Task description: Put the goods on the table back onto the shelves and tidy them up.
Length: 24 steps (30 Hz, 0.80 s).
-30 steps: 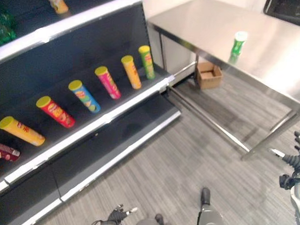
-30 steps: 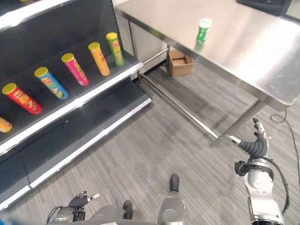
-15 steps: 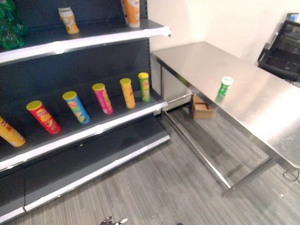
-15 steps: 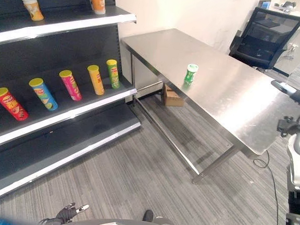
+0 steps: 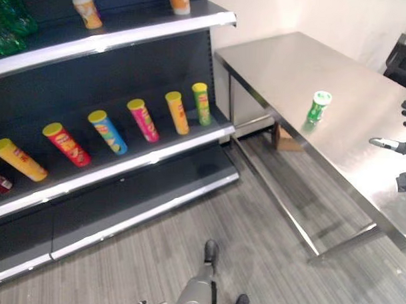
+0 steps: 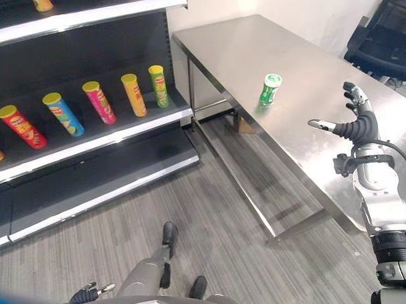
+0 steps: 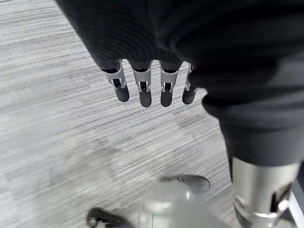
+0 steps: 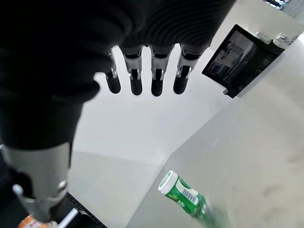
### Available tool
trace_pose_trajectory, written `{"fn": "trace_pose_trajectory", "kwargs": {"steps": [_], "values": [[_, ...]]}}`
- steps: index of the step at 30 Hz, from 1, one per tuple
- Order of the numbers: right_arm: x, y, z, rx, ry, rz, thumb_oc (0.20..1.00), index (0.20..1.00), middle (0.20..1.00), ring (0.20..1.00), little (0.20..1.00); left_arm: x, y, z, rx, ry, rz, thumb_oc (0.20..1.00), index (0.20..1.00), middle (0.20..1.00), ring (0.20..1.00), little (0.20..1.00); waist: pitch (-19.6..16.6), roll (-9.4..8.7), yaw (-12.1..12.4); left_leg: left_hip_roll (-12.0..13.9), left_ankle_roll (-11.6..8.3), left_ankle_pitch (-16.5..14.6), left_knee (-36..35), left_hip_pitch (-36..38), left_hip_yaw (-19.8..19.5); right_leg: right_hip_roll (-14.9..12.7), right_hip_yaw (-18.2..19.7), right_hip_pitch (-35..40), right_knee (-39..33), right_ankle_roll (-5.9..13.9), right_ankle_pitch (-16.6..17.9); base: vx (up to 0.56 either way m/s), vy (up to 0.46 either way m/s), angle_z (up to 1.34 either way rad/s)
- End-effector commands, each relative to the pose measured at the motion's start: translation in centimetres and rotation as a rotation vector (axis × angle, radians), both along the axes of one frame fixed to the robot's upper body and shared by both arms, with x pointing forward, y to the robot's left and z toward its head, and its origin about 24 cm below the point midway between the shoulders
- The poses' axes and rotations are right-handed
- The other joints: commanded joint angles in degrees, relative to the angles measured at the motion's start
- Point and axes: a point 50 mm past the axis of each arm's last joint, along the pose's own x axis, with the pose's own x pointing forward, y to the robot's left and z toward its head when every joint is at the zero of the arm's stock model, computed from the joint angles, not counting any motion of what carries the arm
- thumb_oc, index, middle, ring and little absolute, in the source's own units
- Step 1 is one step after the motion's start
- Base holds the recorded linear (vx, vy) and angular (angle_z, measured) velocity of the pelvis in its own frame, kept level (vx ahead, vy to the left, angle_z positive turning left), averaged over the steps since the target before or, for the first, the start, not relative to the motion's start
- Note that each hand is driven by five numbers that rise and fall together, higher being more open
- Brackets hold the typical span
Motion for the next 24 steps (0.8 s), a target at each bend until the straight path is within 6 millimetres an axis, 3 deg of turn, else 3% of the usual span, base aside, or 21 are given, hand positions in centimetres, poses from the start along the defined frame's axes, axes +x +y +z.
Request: {"fn": "trace_pose_trajectory", "kwargs": {"steps": [1,2,4,7,9,10,12,13,14,16,17,18,19,20,21,23,24], "values": [[-0.3,0.5,5.0,-0.051,-0.174,0.042,1.000,1.000,1.000,1.000,1.000,1.2,0.9,0.8,0.028,-0.065,-0.030,1.000,1.000,1.000,1.000,1.000,-2.4,-1.69,2.0,-1.0,1.50,6.5,0.7,2.1,0.8,-4.0,4.7,6.6,0.4,9.19,-6.7,0.59,0.144,-0.66],[-0.1,0.8,4.5,-0.053,-0.152,0.052,1.000,1.000,1.000,1.000,1.000,1.0,1.2,0.9,0.033,-0.064,-0.014,1.000,1.000,1.000,1.000,1.000,-3.3,-2.58,2.4,-0.6,2.25,8.3,0.8,3.5,1.7,-4.3,5.4,8.6,0.4,9.06,-7.7,0.49,0.118,-0.87],[-0.2,0.8,3.7,-0.043,-0.130,0.050,1.000,1.000,1.000,1.000,1.000,0.7,1.5,0.9,0.042,-0.054,-0.006,1.000,1.000,1.000,1.000,1.000,-4.2,-4.23,2.6,-1.0,3.23,7.7,1.0,5.0,2.6,-5.7,5.5,10.1,1.0,9.50,-8.1,0.51,0.139,-0.67],[-0.4,0.7,2.7,-0.028,-0.111,0.037,1.000,1.000,1.000,1.000,1.000,0.7,1.8,1.0,0.050,-0.051,-0.006,1.000,1.000,1.000,1.000,1.000,-5.4,-6.39,2.7,-2.5,5.10,4.7,1.3,7.8,3.6,-8.3,4.9,9.5,7.1,11.43,-8.7,0.34,0.147,-0.34],[-0.4,0.7,2.3,-0.024,-0.103,0.037,1.000,1.000,1.000,1.000,1.000,0.8,1.9,1.0,0.052,-0.052,-0.011,1.000,1.000,1.000,1.000,1.000,-5.6,-6.66,2.7,-2.8,5.79,3.6,1.3,8.7,3.8,-9.0,4.8,8.2,10.6,12.35,-8.1,0.19,0.136,-0.23],[-0.4,0.8,1.8,-0.023,-0.084,0.037,1.000,1.000,1.000,1.000,1.000,0.9,2.2,1.1,0.063,-0.049,-0.022,1.000,1.000,1.000,1.000,1.000,-5.3,-7.07,2.2,-3.9,7.18,1.3,1.5,10.8,3.8,-10.7,4.8,4.4,19.1,14.62,-4.5,0.18,0.169,-0.05],[-0.4,0.9,1.6,-0.030,-0.070,0.040,1.000,1.000,1.000,1.000,1.000,1.2,2.5,1.4,0.073,-0.060,-0.021,1.000,1.000,1.000,1.000,1.000,-4.3,-7.37,1.2,-5.1,8.44,-0.5,1.7,12.9,3.2,-12.5,5.4,0.4,28.2,16.75,1.3,0.16,0.165,0.12],[-0.4,0.9,1.6,-0.030,-0.070,0.040,1.000,1.000,1.000,1.000,1.000,1.3,2.5,1.3,0.073,-0.061,-0.021,1.000,1.000,1.000,1.000,1.000,-4.5,-7.23,1.2,-4.9,8.41,-0.4,1.6,12.8,3.3,-12.3,5.4,0.2,28.1,16.69,1.4,0.12,0.134,0.35],[-0.6,0.9,1.4,-0.035,-0.058,0.043,1.000,1.000,1.000,1.000,1.000,1.8,2.9,1.7,0.082,-0.079,-0.026,1.000,1.000,1.000,1.000,1.000,-3.5,-6.51,0.1,-4.9,9.34,-1.3,1.4,14.4,2.3,-13.1,5.7,-3.5,35.7,16.57,5.0,0.11,0.116,0.34],[-0.8,0.7,1.1,-0.040,-0.044,0.040,1.000,1.000,1.000,1.000,1.000,2.0,3.1,1.8,0.090,-0.086,-0.030,1.000,1.000,1.000,1.000,1.000,-3.2,-5.56,-0.5,-4.6,9.60,-2.5,0.9,16.2,1.5,-14.1,5.8,-6.5,40.1,16.41,4.4,0.12,0.108,0.32],[-0.8,0.7,1.1,-0.040,-0.044,0.040,1.000,1.000,1.000,1.000,1.000,2.0,3.1,1.8,0.090,-0.086,-0.030,1.000,1.000,1.000,1.000,1.000,-3.2,-5.64,-0.5,-4.8,9.62,-2.5,1.0,16.2,1.5,-14.2,5.8,-6.6,40.3,16.42,4.2,0.14,0.037,0.46],[-1.1,0.7,0.9,-0.041,-0.040,0.044,1.000,1.000,1.000,1.000,1.000,2.3,3.5,2.0,0.100,-0.093,-0.027,1.000,1.000,1.000,1.000,1.000,-2.9,-5.50,-0.9,-4.4,9.11,-3.5,0.7,17.2,1.2,-17.7,2.6,-7.0,36.3,15.14,1.7,0.17,-0.025,0.50],[-1.5,0.4,1.2,-0.046,-0.046,0.041,1.000,1.000,1.000,1.000,1.000,2.6,3.5,2.1,0.102,-0.095,-0.038,1.000,1.000,1.000,1.000,1.000,-3.0,-5.00,-1.3,-3.7,8.43,-3.8,0.7,17.2,0.6,-19.1,0.8,-7.9,31.0,14.04,-0.7,0.18,-0.027,0.30],[-1.5,0.3,1.2,-0.046,-0.046,0.040,1.000,1.000,1.000,1.000,1.000,2.6,3.5,2.1,0.102,-0.095,-0.039,1.000,1.000,1.000,1.000,1.000,-3.1,-4.96,-1.3,-3.6,8.39,-3.8,0.7,17.2,0.5,-19.0,0.6,-7.8,30.9,14.00,-0.7,0.12,-0.087,0.33],[-2.3,-0.3,1.4,-0.046,-0.053,0.019,1.000,1.000,1.000,1.000,1.000,3.2,3.6,2.2,0.109,-0.103,-0.055,1.000,1.000,1.000,1.000,1.000,-2.4,-4.70,-2.5,-3.5,7.83,-4.6,0.7,17.4,-0.9,-18.6,2.5,-10.1,24.7,13.93,-1.6,0.08,-0.097,0.30],[-3.1,-1.0,1.3,-0.040,-0.054,-0.005,1.000,1.000,1.000,1.000,1.000,3.6,3.6,2.3,0.114,-0.111,-0.070,1.000,1.000,1.000,1.000,1.000,-2.2,-5.04,-3.6,-3.8,7.27,-5.3,0.7,17.6,-2.0,-18.0,4.3,-11.2,15.1,14.51,0.4,0.11,-0.146,0.47],[-3.7,-2.6,0.8,-0.051,-0.037,-0.096,1.000,1.000,1.000,1.000,1.000,2.7,4.1,2.1,0.142,-0.052,-0.064,1.000,1.000,1.000,1.000,1.000,-1.5,-5.55,-4.1,-3.7,6.47,-5.9,0.7,18.1,-1.8,-18.5,3.7,-12.2,10.4,15.41,3.4,0.08,-0.110,0.42]]}}
